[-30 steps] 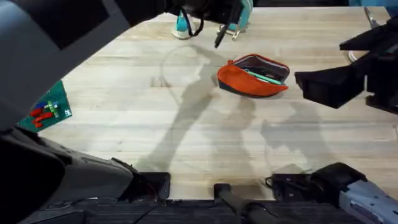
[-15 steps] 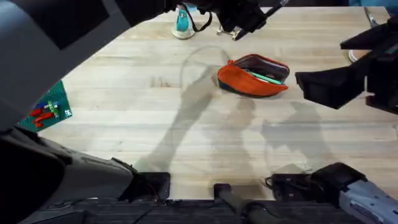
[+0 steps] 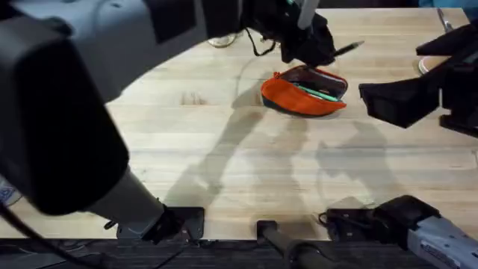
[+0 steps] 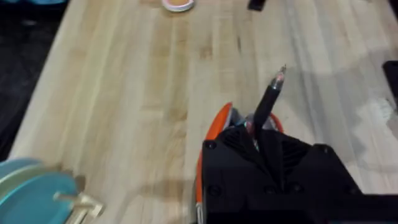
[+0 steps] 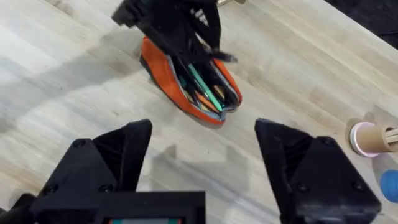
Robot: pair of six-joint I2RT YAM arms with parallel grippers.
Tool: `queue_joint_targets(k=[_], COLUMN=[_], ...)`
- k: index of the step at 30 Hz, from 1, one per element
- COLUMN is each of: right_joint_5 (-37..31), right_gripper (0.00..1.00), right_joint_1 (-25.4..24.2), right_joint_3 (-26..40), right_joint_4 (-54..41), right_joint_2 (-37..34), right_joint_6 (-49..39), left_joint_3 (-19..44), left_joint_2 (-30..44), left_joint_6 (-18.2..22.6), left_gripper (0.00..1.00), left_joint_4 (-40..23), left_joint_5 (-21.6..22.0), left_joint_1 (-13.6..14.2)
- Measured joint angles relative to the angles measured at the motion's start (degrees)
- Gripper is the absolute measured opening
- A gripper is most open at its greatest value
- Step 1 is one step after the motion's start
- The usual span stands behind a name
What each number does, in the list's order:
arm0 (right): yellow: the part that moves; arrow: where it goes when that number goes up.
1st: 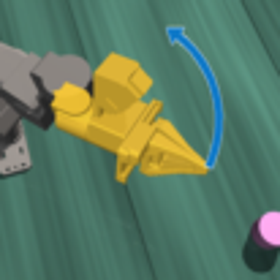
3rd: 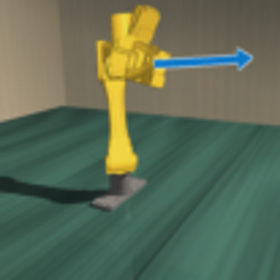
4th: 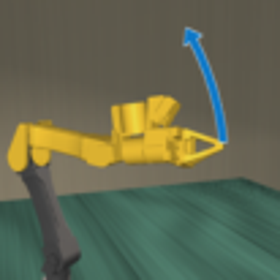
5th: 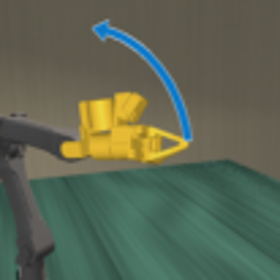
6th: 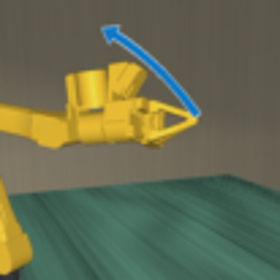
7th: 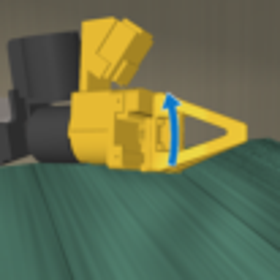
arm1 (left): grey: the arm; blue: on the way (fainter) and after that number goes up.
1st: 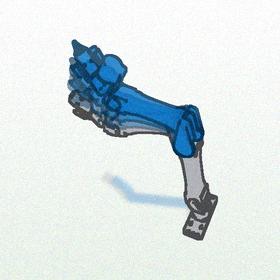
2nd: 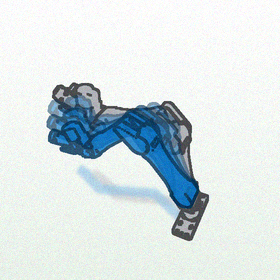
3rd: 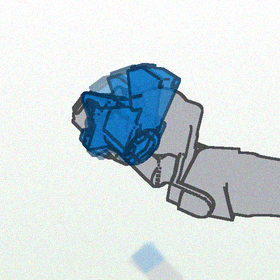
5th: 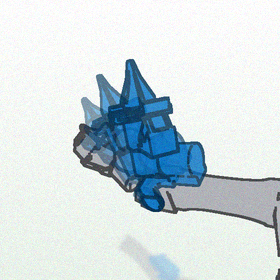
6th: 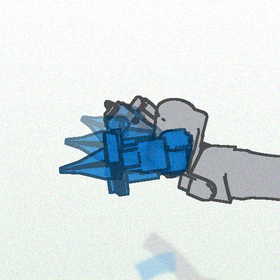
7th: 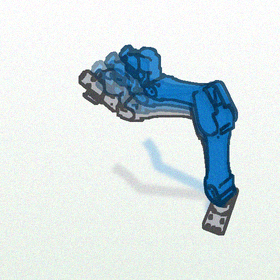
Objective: Unzip the bag, pick up the pens from the table one at a time and place them inside, then zip the bag closed.
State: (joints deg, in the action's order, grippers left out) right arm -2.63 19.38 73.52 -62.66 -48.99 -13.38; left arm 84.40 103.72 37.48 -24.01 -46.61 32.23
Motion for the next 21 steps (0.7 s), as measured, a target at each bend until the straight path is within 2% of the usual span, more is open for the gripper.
queue_joint_targets(k=[7, 12, 16, 21], right_joint_5=[-0.2, -0.2, -0.2, -0.2], right_gripper=[0.996, 0.996, 0.997, 0.997], right_joint_1=[0.0, 0.0, 0.0, 0.0], right_joint_3=[0.0, 0.0, 0.0, 0.0], right_joint_4=[0.0, 0.2, 1.3, 2.7], right_joint_2=[0.0, 0.0, 0.0, 0.0], right_joint_6=[0.0, 0.0, 0.0, -0.2], left_joint_3=[0.0, 0.0, 0.0, 0.0], left_joint_2=[2.3, 3.1, 3.2, 3.5], left_joint_6=[0.3, 0.5, 0.9, 3.6], left_gripper=[0.041, 0.041, 0.041, 0.041], left_joint_4=[0.7, -1.0, -4.0, -7.8], left_joint_5=[-1.8, -1.5, 1.6, 7.6], left_joint_1=[1.9, 2.0, 2.0, 2.0])
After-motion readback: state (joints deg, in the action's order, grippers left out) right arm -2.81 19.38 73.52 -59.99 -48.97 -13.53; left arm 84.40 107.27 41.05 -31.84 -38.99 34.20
